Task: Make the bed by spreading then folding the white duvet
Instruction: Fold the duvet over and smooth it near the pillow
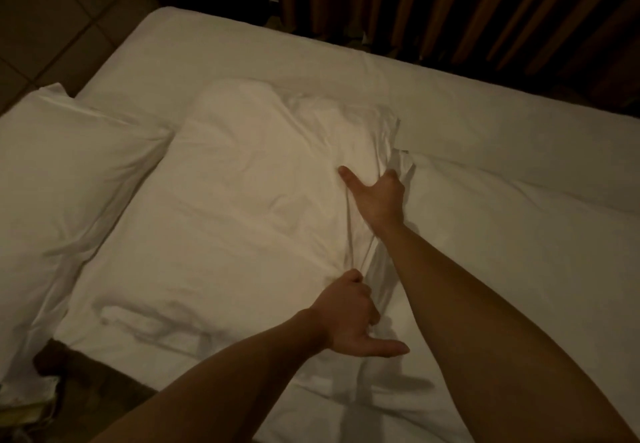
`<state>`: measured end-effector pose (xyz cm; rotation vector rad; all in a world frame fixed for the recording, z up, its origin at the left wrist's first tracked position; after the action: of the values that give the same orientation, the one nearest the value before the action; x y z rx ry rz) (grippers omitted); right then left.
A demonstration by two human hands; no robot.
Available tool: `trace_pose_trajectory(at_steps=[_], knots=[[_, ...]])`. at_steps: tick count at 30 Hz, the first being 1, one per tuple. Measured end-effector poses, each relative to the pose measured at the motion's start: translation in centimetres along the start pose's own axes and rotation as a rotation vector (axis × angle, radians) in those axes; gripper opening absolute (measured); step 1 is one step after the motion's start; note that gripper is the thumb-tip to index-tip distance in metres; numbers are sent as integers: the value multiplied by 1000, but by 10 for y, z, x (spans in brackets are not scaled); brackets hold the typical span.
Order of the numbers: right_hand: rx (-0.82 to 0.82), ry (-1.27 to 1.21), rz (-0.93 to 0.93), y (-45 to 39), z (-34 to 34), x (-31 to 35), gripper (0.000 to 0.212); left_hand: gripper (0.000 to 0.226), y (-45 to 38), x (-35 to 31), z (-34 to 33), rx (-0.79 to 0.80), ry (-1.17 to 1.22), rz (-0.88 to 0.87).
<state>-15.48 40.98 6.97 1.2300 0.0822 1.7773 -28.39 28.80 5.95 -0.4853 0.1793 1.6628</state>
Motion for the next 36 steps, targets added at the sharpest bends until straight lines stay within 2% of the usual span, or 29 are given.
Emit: trace_pose_trajectory(at_steps=[9, 12, 14, 16, 18, 20, 22, 24, 26, 30, 33, 36], knots=[[23, 3, -53, -16, -17, -31, 99, 101, 5, 18, -45, 172, -117, -14], [37, 19, -65, -19, -23, -36, 102, 87, 15, 19, -50, 251, -63, 14], [50, 39, -59, -22, -24, -35, 101, 66, 17, 27, -33, 158, 57, 13], [68, 38, -47, -29, -19, -28, 97, 53, 15, 47, 5, -82, 166, -10], [59, -14, -55, -42, -10, -15, 92, 52, 14, 85, 52, -312, 65, 17], [-22, -40, -9, -55, -2, 3, 93, 61, 14, 137, 93, -382, -119, 231], [-159, 50, 142, -62, -2, 25, 88, 72, 17, 184, 116, -296, -219, 538], [-246, 193, 320, -61, -14, 49, 81, 80, 22, 211, 111, -135, -216, 701], [-211, 358, 479, -55, -40, 74, 78, 82, 29, 214, 80, -32, -178, 702], [11, 758, 718, -42, -115, 89, 78, 74, 56, 170, 7, 1, -119, 687], [60, 1025, 746, -51, -157, 69, 79, 73, 74, 153, -12, 6, -105, 696], [-9, 1088, 718, -78, -163, 44, 80, 73, 87, 150, -18, 32, -87, 642]])
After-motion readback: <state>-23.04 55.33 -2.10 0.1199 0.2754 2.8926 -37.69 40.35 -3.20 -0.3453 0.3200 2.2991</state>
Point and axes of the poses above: each hand's wrist, its own y-axis away from the middle knuckle, its own z-axis out of the back of the hand, x = y × z, the point moved 3 cm from there along -y, towards the middle knuckle, and after that the axes turned 14 degrees about -z, right-handed, at the moved point
